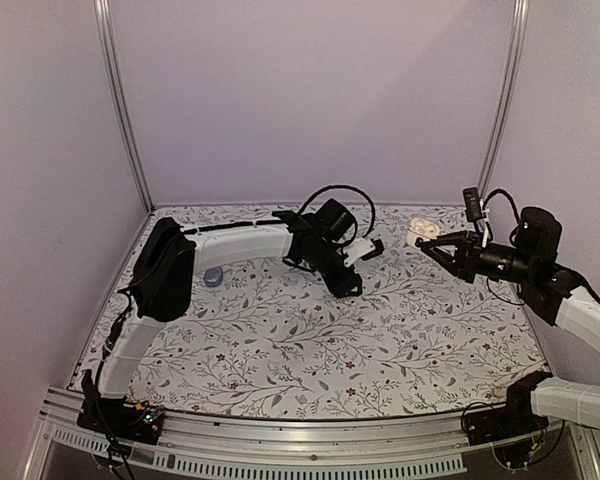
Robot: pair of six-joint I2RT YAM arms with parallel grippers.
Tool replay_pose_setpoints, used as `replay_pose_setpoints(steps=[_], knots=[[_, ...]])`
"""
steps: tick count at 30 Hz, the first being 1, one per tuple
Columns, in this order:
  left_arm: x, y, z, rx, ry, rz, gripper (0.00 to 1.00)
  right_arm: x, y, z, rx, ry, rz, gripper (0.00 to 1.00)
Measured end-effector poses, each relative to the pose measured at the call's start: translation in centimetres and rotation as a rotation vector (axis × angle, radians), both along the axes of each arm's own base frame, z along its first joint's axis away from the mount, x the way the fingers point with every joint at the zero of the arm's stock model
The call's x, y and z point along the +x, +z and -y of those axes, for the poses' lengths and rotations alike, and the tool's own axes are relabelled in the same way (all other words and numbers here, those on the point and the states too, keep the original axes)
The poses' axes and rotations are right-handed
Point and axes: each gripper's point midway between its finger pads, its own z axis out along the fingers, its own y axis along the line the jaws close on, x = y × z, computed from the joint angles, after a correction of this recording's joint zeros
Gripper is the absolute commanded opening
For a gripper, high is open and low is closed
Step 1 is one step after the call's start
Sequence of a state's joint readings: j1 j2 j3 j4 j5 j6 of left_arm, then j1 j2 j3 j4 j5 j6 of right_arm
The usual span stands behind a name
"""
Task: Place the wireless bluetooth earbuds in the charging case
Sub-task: Move the right earbud to the center of the board.
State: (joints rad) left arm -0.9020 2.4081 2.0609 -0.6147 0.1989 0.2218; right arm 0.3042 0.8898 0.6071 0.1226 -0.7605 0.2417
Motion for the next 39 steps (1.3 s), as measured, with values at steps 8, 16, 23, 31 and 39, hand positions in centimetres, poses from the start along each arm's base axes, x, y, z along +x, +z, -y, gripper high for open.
replay_pose_setpoints(steps=[8,16,23,31,39], knots=[[-0.7,-2.5,1.9,0.054,-0.043,0.028,0.45,-0.4,-0.4,0.1,0.018,0.002,-0.023,0.00],[-0.7,-4.3,1.6,0.095,-0.039,0.018,0.29,-0.7,0.2,0.2,0.026,0.002,0.000,0.00],[-0.5,-5.4,0.8,0.136,-0.010,0.011,0.13,-0.8,0.4,0.2,0.028,0.003,0.007,0.00],[-1.9,-5.4,-3.4,0.196,0.077,-0.033,0.09,-1.0,0.4,0.2,0.028,0.013,0.006,0.00],[-8.3,-5.6,-12.9,0.294,0.220,-0.178,0.10,-1.2,0.2,0.0,0.022,0.032,0.009,0.00]])
